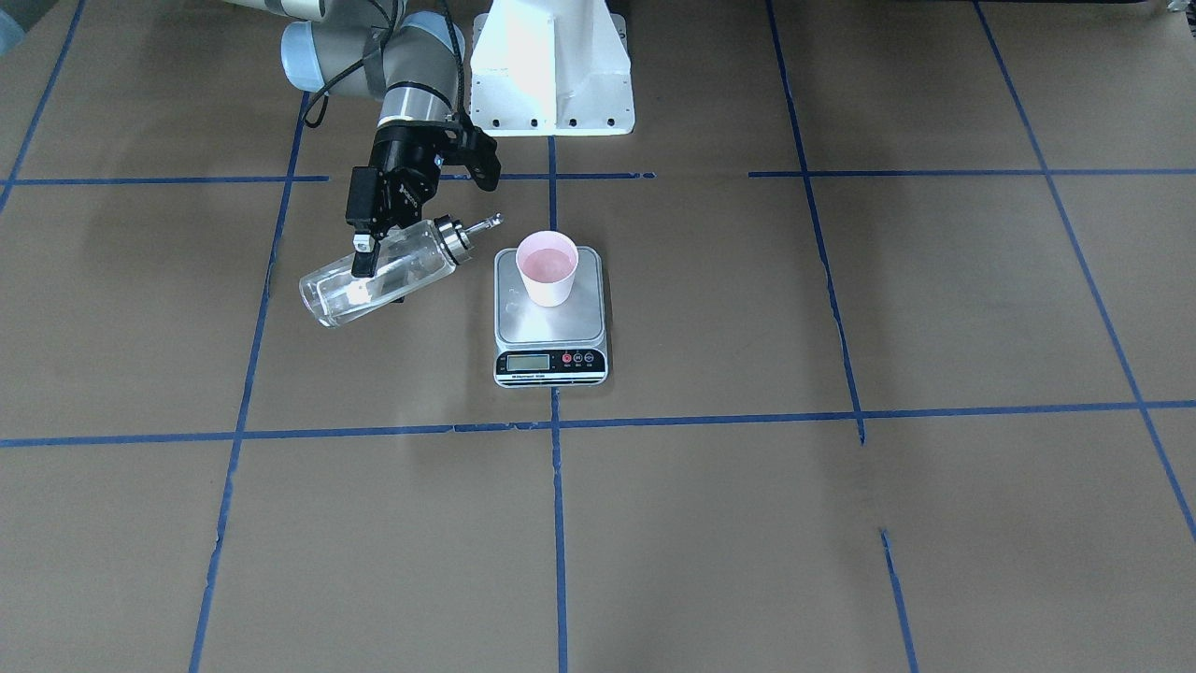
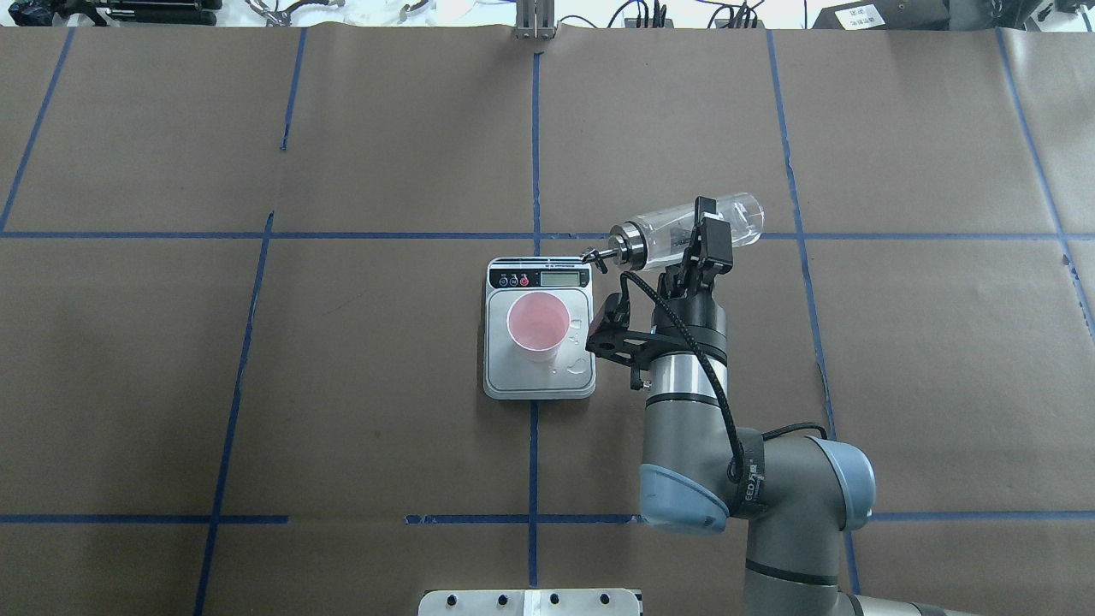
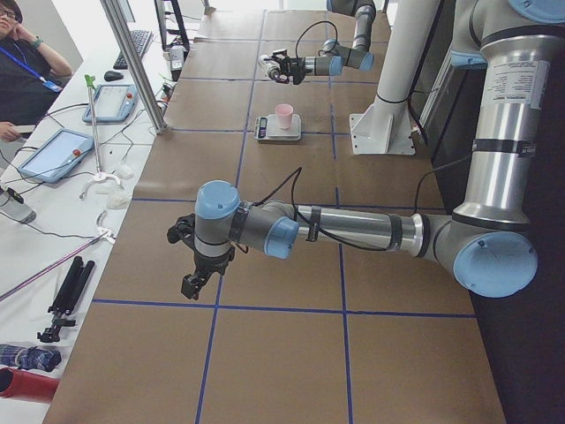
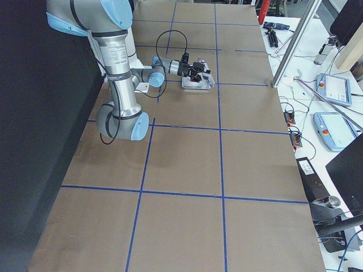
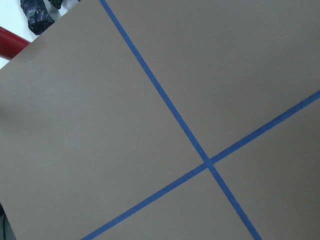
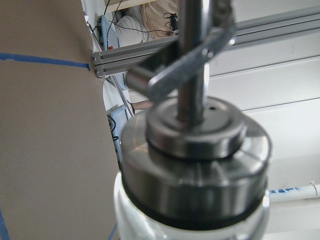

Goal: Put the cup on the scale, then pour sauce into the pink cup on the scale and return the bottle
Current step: 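Tilt the bottle spout down over the pink cup with the right gripper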

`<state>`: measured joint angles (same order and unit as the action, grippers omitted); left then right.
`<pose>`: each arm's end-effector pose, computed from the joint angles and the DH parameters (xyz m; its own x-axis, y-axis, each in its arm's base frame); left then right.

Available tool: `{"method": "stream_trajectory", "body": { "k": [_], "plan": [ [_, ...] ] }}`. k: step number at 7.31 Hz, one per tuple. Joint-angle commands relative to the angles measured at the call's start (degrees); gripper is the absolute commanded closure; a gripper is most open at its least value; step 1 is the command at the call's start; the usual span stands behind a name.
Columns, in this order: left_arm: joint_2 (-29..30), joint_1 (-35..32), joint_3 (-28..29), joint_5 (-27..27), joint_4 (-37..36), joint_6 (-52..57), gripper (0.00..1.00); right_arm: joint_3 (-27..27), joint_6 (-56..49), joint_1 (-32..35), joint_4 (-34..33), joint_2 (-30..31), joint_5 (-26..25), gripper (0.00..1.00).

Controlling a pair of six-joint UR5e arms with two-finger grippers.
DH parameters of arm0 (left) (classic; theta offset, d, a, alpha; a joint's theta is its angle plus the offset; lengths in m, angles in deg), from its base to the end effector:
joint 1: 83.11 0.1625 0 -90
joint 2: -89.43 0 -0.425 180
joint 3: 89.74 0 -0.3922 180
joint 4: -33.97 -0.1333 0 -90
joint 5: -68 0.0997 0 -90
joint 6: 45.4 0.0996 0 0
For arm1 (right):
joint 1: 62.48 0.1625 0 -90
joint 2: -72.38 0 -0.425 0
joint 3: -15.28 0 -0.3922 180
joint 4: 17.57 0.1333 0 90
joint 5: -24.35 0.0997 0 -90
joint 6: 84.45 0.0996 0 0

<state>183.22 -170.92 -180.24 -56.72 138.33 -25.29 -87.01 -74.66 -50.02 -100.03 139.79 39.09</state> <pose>-0.0559 -0.5424 0.6029 0.7523 0.5259 -0.3968 -0.3140 0.8157 0.4858 -0.5126 -0.3484 0.2821 0.8044 -0.0790 -0.5888 0.5927 0.1753 0.7861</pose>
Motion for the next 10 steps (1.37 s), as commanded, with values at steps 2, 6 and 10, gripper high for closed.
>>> {"method": "stream_trajectory", "body": {
  "k": [2,6,10],
  "plan": [
    [-0.1,0.0,0.1,0.0,0.1,0.1,0.00,0.9,-7.0,-0.3,-0.1,-0.6,-1.8,1.00],
    [-0.3,0.0,0.4,0.2,0.2,0.1,0.00,1.2,-16.1,-0.5,-0.1,-2.1,-2.3,1.00],
    [-0.3,0.0,0.8,0.1,0.2,0.1,0.00,1.5,-23.1,-0.5,-0.1,-2.5,-4.1,1.00]
  ]
}}
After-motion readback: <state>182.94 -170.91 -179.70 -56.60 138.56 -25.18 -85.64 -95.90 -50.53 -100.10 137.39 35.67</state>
